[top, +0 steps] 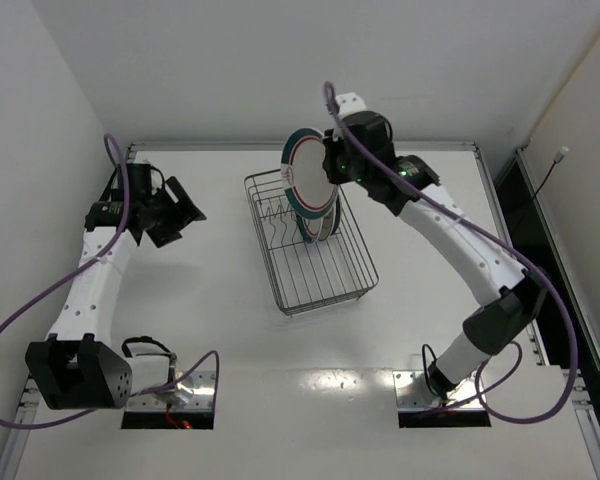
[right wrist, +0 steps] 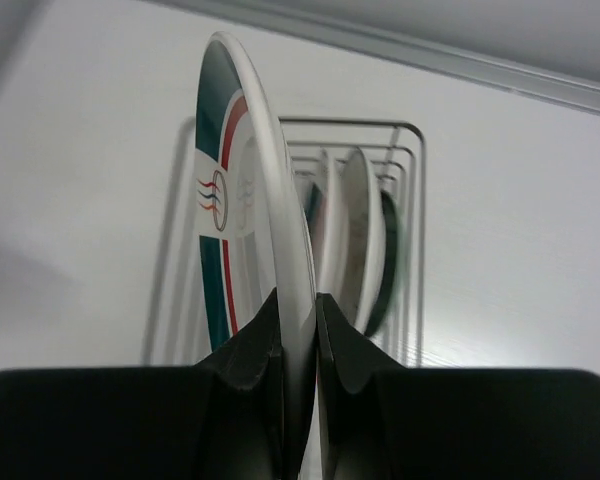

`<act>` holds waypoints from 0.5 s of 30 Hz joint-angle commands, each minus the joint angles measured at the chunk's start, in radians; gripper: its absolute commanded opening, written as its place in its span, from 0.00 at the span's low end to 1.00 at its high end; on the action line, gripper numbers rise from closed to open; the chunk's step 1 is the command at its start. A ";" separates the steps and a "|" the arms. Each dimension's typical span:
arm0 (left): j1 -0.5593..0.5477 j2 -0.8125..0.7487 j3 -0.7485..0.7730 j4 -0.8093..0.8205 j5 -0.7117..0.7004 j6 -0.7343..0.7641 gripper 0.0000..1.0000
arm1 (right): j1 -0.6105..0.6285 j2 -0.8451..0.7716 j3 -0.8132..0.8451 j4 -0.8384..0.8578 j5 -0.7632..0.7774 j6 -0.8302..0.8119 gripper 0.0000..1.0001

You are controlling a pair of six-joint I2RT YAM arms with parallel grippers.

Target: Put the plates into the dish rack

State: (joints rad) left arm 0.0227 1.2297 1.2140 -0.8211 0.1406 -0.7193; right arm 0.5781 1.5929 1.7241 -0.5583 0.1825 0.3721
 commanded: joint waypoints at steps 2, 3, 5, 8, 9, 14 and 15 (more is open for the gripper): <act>0.049 -0.009 0.007 -0.016 0.011 0.061 0.67 | 0.069 0.059 0.034 -0.013 0.340 -0.188 0.00; 0.062 -0.009 0.007 -0.027 0.011 0.072 0.67 | 0.069 0.074 0.034 -0.002 0.351 -0.200 0.00; 0.072 0.001 0.007 -0.027 0.022 0.072 0.67 | 0.078 0.096 0.044 0.031 0.371 -0.200 0.00; 0.094 0.010 0.007 -0.038 0.033 0.092 0.67 | 0.091 0.169 0.097 0.031 0.399 -0.222 0.00; 0.103 0.010 0.007 -0.049 0.033 0.092 0.67 | 0.091 0.189 0.097 0.031 0.399 -0.222 0.00; 0.125 0.010 0.018 -0.067 0.044 0.112 0.67 | 0.124 0.294 0.123 0.031 0.449 -0.222 0.00; 0.134 0.010 0.018 -0.076 0.044 0.122 0.67 | 0.124 0.306 0.132 0.031 0.459 -0.222 0.00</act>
State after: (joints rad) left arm 0.1333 1.2427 1.2140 -0.8753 0.1684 -0.6334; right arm 0.6903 1.8660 1.8030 -0.5716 0.5274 0.1875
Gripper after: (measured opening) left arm 0.674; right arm 0.077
